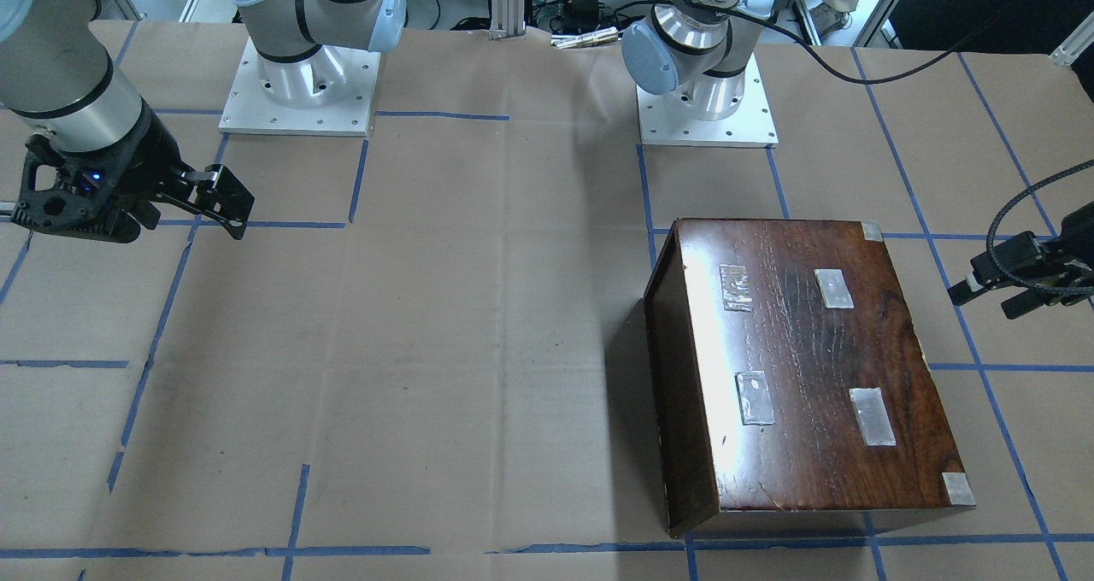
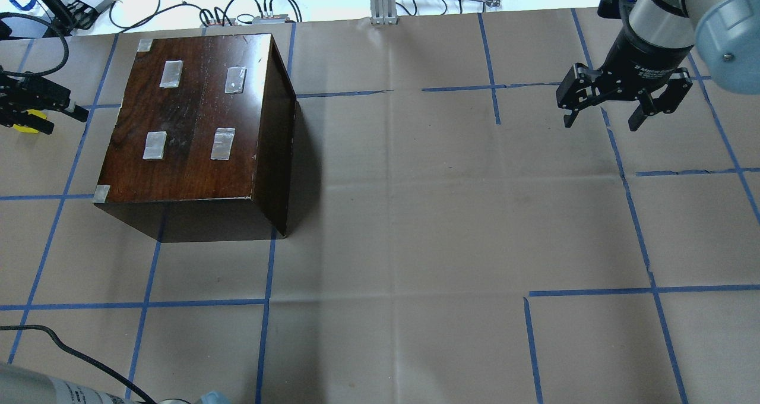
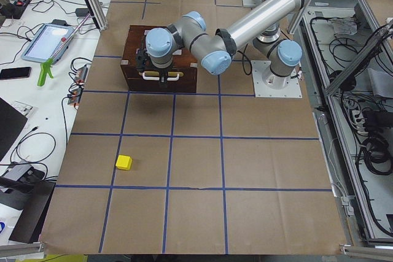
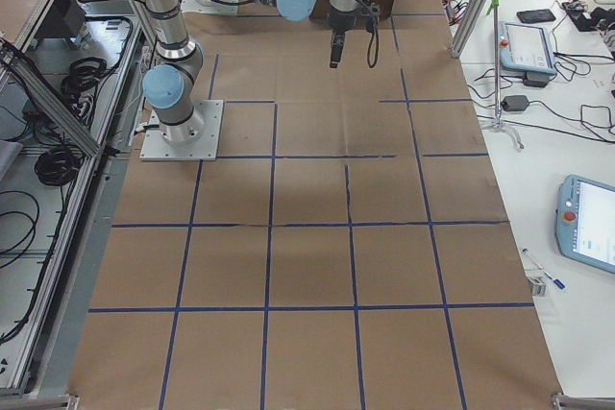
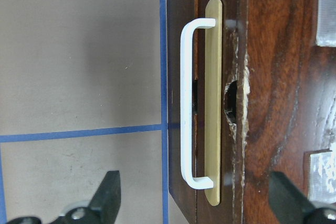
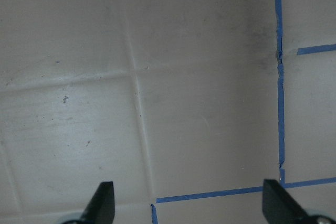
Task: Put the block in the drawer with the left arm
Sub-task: 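Move the left gripper down to the white drawer handle, then hook the left gripper on the white handle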
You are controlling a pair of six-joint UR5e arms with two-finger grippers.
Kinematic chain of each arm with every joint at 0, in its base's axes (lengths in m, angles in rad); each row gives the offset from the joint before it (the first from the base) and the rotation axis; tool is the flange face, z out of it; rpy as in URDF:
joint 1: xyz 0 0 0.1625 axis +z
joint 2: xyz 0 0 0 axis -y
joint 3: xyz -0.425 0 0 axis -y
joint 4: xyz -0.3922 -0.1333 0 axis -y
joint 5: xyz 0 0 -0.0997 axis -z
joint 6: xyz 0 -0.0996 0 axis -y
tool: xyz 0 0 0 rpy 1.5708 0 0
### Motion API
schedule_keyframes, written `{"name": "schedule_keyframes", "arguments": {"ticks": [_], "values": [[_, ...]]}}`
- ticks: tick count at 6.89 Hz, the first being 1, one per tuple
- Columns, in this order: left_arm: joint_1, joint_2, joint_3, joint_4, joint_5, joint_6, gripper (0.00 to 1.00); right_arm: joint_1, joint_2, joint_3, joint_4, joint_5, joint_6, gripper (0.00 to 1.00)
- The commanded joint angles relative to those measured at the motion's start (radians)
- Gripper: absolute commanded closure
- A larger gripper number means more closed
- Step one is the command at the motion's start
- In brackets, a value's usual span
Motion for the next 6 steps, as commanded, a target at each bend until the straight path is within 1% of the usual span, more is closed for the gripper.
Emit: {"name": "schedule_keyframes", "arguments": {"ticks": [1, 3, 6], "values": [[-0.006, -0.049, 0.001, 0.021, 0.001, 0.001, 0.02, 0.000, 0.000, 0.000, 0.000, 0.000, -0.001, 0.00], [-0.022, -0.095, -0.001, 0.066, 0.003, 0.000, 0.02, 0.000, 0.001, 0.000, 0.000, 0.000, -0.001, 0.00], [-0.044, -0.136, -0.013, 0.136, 0.003, -0.010, 0.02, 0.000, 0.000, 0.000, 0.000, 0.000, -0.001, 0.00]]}}
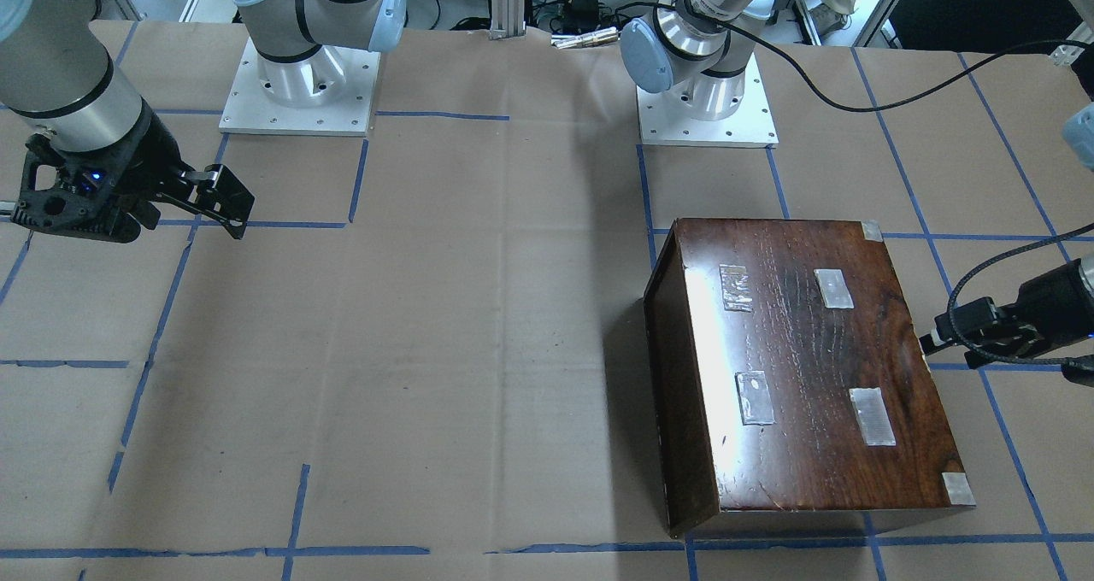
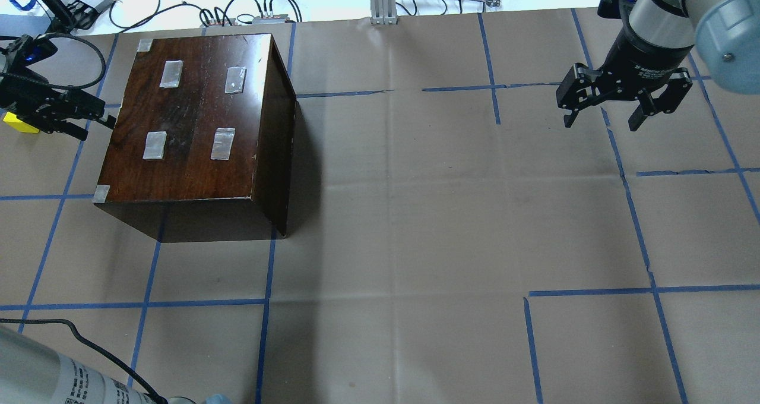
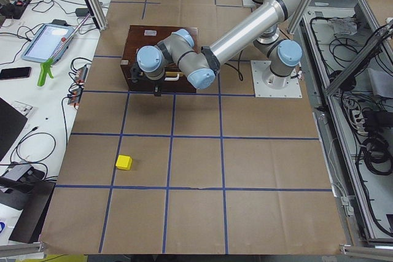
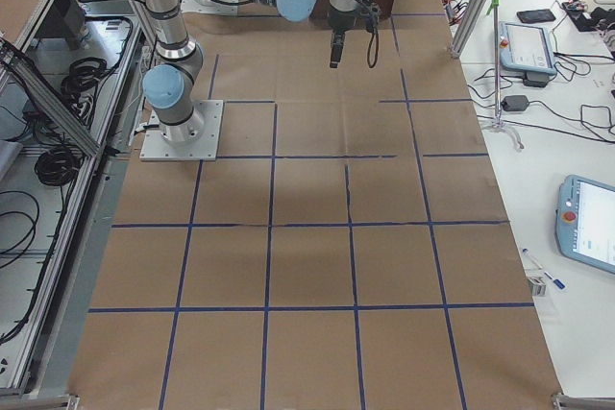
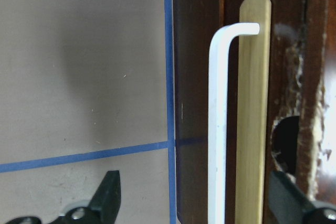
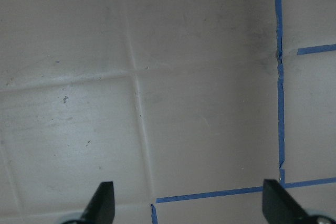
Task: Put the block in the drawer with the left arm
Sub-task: 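Hook the left gripper on the white handle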
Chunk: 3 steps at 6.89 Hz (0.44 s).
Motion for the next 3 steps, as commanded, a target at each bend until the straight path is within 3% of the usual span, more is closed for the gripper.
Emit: {"name": "schedule_keyframes", "arguments": {"ticks": [1, 3], "values": [[-0.004, -0.024, -0.003, 0.025, 0.002, 0.002, 0.02, 0.000, 0.000, 0.000, 0.000, 0.000, 0.000, 0.00], [-0.004, -0.047, 0.002, 0.051, 0.002, 0.004, 0.02, 0.000, 0.000, 0.000, 0.000, 0.000, 0.000, 0.00]]}}
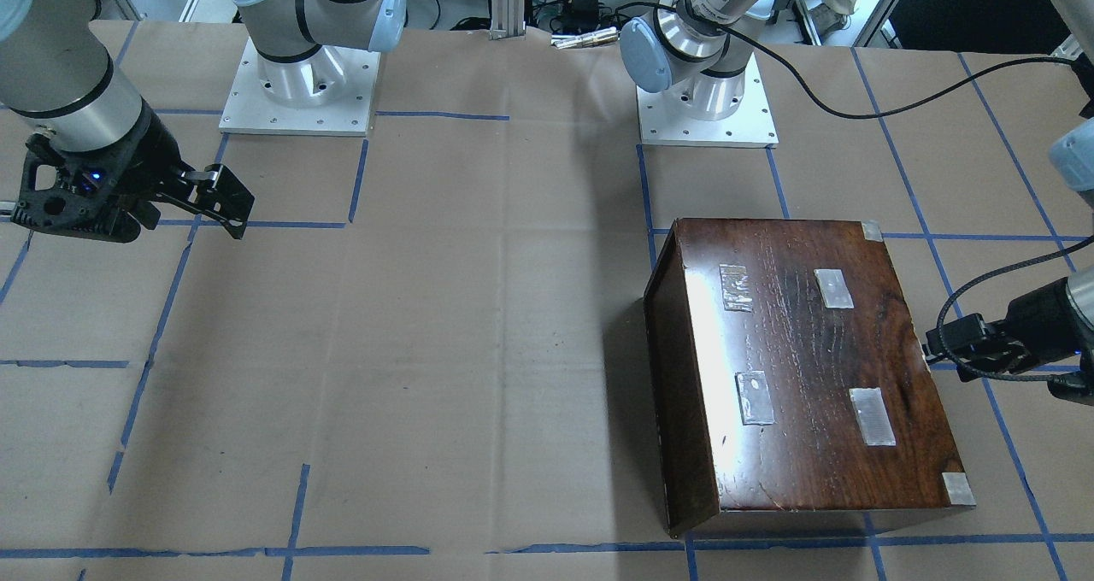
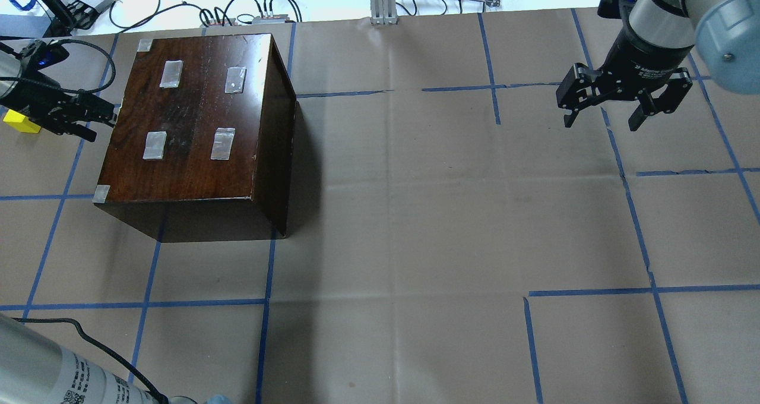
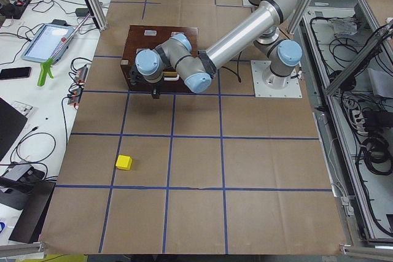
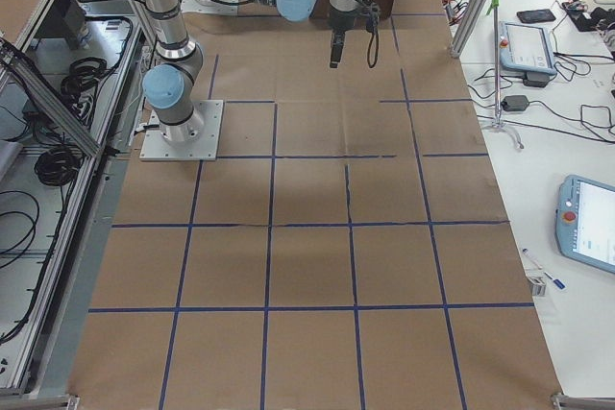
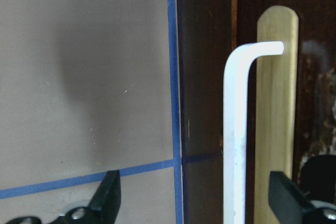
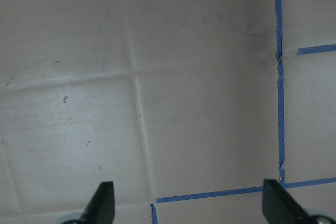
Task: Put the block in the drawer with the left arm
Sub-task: 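Hook the left gripper on the white handle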
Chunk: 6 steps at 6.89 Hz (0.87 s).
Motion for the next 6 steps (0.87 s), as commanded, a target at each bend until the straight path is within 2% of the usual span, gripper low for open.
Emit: {"name": "schedule_keyframes", "arguments": {"ticks": [1, 6], "values": [[0.000, -0.014, 0.000, 0.017, 0.000, 0.002, 0.02, 0.000, 0.000, 0.000, 0.000, 0.000, 0.000, 0.00], [0.028, -0.030, 0.026, 0.030, 0.014, 0.000, 0.02, 0.000, 0.001, 0.000, 0.000, 0.000, 0.000, 0.00]]}}
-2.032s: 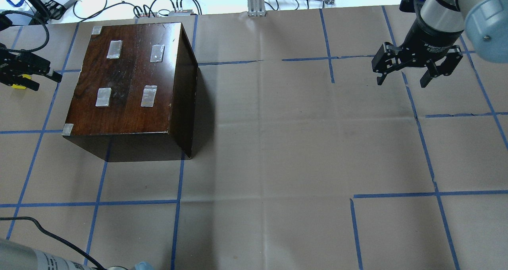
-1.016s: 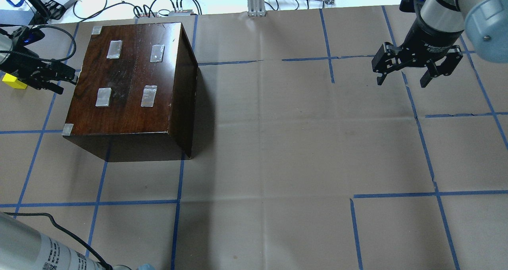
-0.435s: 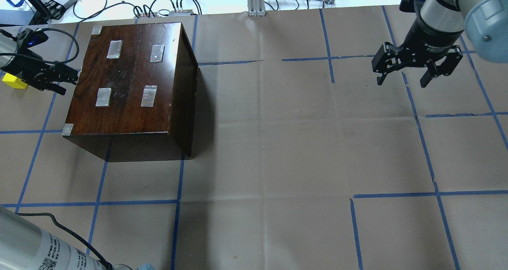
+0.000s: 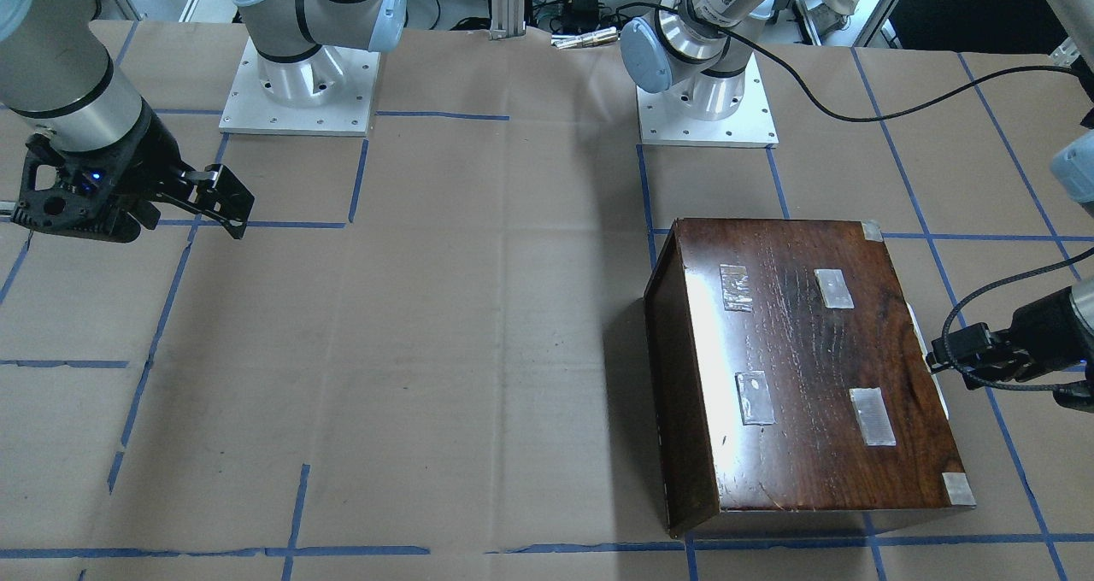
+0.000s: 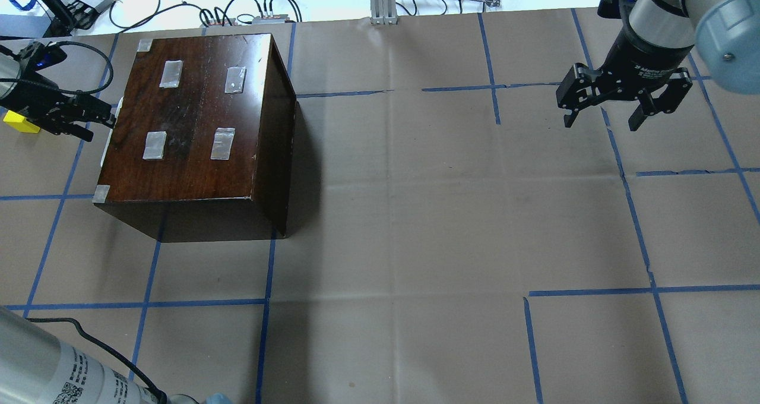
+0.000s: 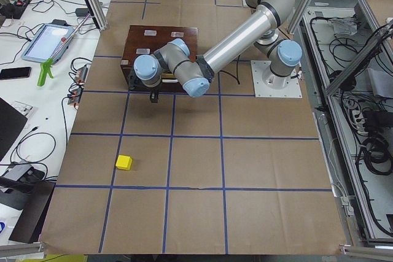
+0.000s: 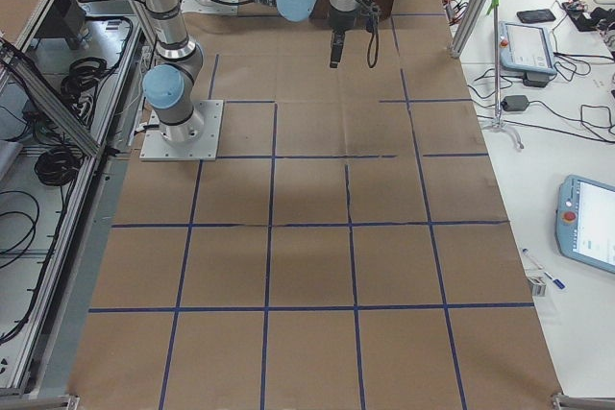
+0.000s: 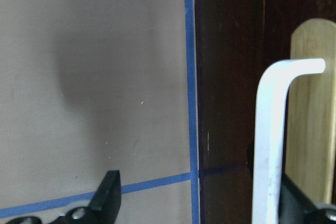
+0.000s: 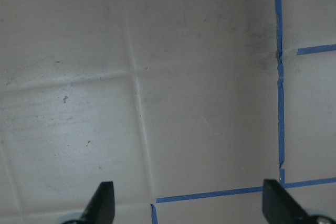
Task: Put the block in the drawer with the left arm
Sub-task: 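Pull the drawer out of the box with the left gripper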
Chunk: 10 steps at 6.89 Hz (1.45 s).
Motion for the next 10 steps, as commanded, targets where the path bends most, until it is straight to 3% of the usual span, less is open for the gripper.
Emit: {"name": "schedule_keyframes", "arguments": {"ticks": [1, 4, 10], "values": [[0.034, -0.004, 0.008, 0.008, 0.003, 0.002, 0.01, 0.000, 0.000, 0.000, 0.000, 0.000, 0.000, 0.00], [0.086, -0.011, 0.013, 0.021, 0.026, 0.041, 0.01, 0.000, 0.000, 0.000, 0.000, 0.000, 0.000, 0.00], [0.171, -0.054, 0.114, 0.004, 0.040, 0.048, 0.01, 0.000, 0.001, 0.000, 0.000, 0.000, 0.000, 0.00]]}}
